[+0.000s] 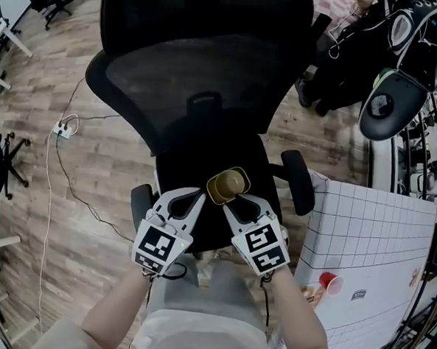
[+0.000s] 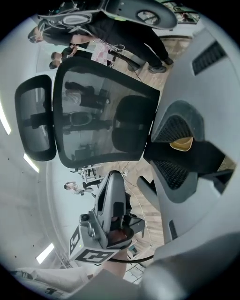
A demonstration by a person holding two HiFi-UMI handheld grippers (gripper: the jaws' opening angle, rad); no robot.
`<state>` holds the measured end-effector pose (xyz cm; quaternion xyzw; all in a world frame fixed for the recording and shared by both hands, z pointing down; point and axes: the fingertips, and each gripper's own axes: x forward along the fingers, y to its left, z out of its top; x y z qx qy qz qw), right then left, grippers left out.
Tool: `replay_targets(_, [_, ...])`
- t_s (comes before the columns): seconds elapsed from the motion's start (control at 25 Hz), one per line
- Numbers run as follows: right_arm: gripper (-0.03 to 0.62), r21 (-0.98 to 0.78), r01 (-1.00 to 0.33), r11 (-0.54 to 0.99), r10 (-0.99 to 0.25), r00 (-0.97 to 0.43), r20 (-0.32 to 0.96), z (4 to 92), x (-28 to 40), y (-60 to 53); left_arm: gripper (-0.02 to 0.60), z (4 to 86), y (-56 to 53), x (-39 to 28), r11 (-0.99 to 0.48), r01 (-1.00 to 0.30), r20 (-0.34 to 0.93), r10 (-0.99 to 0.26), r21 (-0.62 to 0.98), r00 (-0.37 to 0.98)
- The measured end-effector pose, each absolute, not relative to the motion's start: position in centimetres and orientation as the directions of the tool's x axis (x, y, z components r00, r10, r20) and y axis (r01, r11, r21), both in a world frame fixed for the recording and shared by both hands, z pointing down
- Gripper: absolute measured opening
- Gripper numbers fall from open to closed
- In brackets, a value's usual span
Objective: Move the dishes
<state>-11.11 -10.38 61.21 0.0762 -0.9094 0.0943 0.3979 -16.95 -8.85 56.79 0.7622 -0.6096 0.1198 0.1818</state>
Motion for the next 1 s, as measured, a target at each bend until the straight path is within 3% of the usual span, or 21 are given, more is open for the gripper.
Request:
replay_targets(0.44, [0.106,-0.177,-0.227,0.957,0.015,-0.575,0.818,73.3,-11.8,-10.8,0.014,68.5,-9.5,-17.3,-0.152,-0.966,0.519,-0.820,0.208,0.241])
replay_targets(0.72, [0.105,-0.114,-0.180,0.977,0.010,-0.497,0.868,79.7,-11.9,-10.9,0.014,72.7,-9.4,-17.6,-0.140,-0.959,0.556,-0.790,0.247,0.258])
replay_targets(1.0, [0.105,-0.130,-0.215,0.968,0.022,-0.446,0.895,85.8,-12.0,-11.2,0.014,77.9,-8.9,-17.0,-0.096,-0.952,0.593,-0.763,0.290,0.257])
